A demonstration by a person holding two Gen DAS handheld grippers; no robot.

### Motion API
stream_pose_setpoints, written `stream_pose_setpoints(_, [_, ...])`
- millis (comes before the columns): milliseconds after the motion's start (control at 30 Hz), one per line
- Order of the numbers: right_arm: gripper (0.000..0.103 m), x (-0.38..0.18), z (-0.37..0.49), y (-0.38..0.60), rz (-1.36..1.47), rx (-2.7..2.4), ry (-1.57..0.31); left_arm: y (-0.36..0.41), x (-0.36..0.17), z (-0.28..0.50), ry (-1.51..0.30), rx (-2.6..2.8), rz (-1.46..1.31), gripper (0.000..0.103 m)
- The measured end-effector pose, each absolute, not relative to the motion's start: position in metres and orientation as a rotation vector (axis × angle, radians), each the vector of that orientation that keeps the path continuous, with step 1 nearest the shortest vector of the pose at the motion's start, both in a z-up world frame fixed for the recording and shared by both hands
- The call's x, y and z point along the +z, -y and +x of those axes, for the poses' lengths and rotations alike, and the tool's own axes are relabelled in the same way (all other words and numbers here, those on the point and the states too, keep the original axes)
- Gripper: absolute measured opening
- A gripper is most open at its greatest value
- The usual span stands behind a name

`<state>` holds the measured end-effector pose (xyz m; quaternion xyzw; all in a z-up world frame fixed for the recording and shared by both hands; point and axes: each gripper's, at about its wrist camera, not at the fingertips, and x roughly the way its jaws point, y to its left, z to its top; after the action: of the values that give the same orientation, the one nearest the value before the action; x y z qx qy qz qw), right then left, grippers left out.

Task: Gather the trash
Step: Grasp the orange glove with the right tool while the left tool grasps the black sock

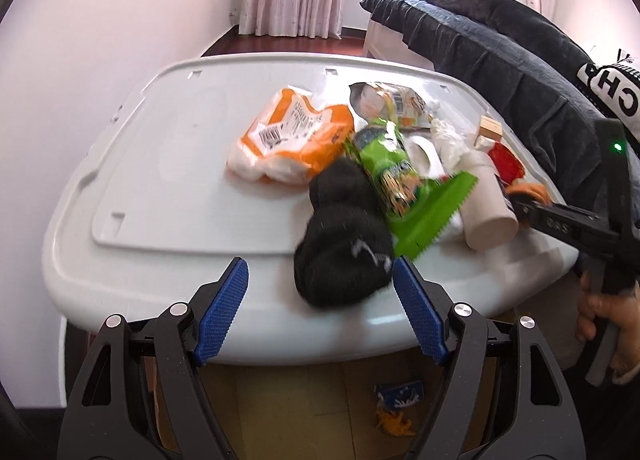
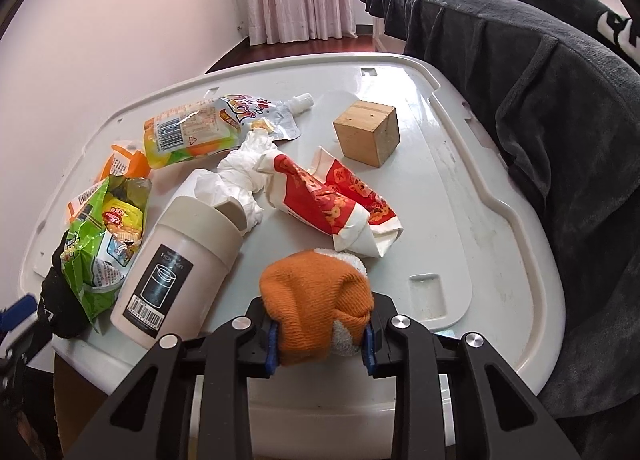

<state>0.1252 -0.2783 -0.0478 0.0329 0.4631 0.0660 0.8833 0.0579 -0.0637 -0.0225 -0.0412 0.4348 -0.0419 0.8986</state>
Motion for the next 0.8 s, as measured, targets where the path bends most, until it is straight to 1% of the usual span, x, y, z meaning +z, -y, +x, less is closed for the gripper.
stream_pose_setpoints(67, [0.030,-0.048,0.126,0.278,0.075,0.137,-0.965,0.062,-0.023,0.065,-0.903,-0.092,-0.097,0.074])
stream_pose_setpoints(100, [0.030,-0.048,0.127,0.279,0.077,0.138,-0.965,0.060,-0.023,0.069,-0.900,-0.101,-0.111,0.078])
stream_pose_setpoints(167, [0.030,-0.049,0.127,0.279,0.079,0.139,-0.965,0.061,-0.023,0.075,-0.893,-0.098,-0.112,0.079])
stream_pose_setpoints(433, [0.030,-0.048,0.127,0.279,0.080,0.140,-0.964,0.075,-0.026,0.094,-0.904,-0.111,-0.069,0.079])
stream_pose_setpoints(600, [0.030,-0.048,0.126,0.280,0.083,0.139,-0.966,0.060,-0.045,0.098,-0.952,-0.079,-0.139,0.079])
stream_pose_setpoints(733, [0.030,-0.048,0.127,0.280,0.083,0.137,-0.966,0.058,-0.046,0.097,-0.920,-0.063,-0.124,0.079])
stream_pose_setpoints(800, [0.030,-0.049,0.127,0.279,0.079,0.136,-0.966,0.064,-0.049,0.098,-0.907,-0.059,-0.075,0.079])
